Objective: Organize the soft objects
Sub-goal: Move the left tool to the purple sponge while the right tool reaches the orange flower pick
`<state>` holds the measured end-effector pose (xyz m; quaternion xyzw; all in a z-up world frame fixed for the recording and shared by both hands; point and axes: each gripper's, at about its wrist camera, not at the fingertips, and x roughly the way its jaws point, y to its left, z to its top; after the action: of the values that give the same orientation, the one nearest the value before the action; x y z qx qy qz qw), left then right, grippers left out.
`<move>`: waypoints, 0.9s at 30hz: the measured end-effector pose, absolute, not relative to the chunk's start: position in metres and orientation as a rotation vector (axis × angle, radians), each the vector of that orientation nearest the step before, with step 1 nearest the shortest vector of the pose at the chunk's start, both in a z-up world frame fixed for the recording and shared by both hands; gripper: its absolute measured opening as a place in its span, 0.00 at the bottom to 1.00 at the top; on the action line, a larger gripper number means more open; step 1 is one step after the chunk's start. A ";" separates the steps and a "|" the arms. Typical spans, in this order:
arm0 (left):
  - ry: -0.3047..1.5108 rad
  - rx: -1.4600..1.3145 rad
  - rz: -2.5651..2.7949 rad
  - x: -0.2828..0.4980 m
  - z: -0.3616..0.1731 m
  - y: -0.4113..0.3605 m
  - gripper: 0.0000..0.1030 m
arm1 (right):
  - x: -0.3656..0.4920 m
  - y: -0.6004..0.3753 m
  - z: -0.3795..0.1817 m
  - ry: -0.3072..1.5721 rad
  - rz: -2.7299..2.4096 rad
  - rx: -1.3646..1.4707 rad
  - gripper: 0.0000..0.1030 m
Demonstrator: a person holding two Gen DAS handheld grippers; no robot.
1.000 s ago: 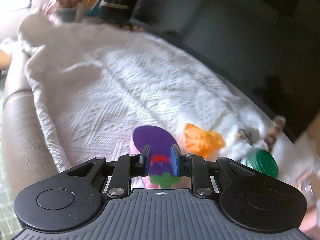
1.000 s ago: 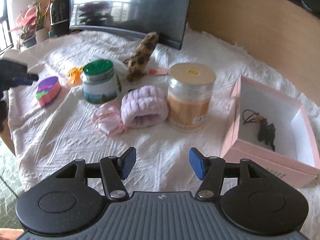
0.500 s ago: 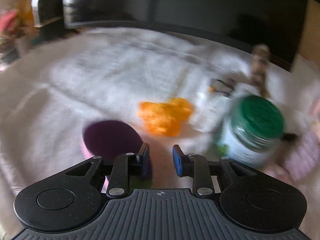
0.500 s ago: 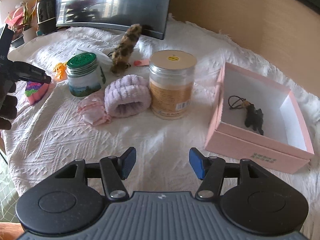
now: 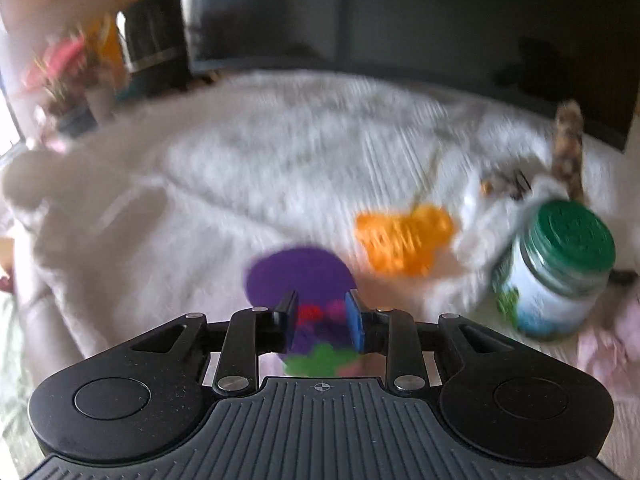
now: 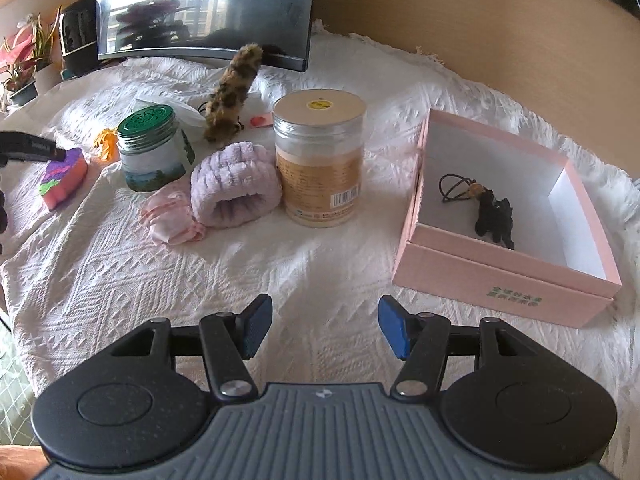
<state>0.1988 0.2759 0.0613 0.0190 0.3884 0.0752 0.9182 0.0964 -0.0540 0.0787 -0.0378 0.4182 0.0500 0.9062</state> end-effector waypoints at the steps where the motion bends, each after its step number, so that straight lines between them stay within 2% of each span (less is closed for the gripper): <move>1: 0.799 0.043 0.138 0.199 0.058 0.274 0.29 | 0.097 -0.053 0.079 0.862 0.107 -0.082 0.57; 2: 0.789 0.058 0.126 0.195 0.058 0.270 0.29 | 0.097 -0.050 0.079 0.862 0.113 -0.087 0.57; 4: 0.796 0.067 0.105 0.197 0.057 0.266 0.40 | 0.100 -0.044 0.080 0.858 0.127 -0.107 0.57; 6: 0.799 0.066 0.076 0.200 0.056 0.263 0.55 | 0.106 -0.033 0.086 0.834 0.155 -0.141 0.57; 8: 0.792 0.063 0.037 0.204 0.053 0.263 0.60 | 0.115 -0.017 0.103 0.774 0.202 -0.191 0.57; 12: 0.745 -0.019 -0.037 0.201 0.053 0.280 0.59 | 0.150 0.023 0.148 0.684 0.336 -0.234 0.57; 17: 0.601 -0.144 0.073 0.167 0.070 0.317 0.57 | 0.221 0.092 0.185 0.723 0.522 -0.269 0.57; 23: 0.703 -0.389 0.102 0.186 0.057 0.358 0.57 | 0.302 0.166 0.164 0.881 0.592 -0.266 0.58; 25: 0.723 -0.369 0.060 0.198 0.053 0.352 0.57 | 0.316 0.173 0.159 0.903 0.593 -0.240 0.58; 27: 0.756 -0.252 0.070 0.211 0.047 0.338 0.64 | 0.326 0.174 0.157 0.921 0.586 -0.230 0.58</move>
<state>0.2112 0.3377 0.0467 -0.1225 0.3680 0.0342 0.9211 0.3263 0.1741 0.1569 -0.1091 0.4368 0.2782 0.8485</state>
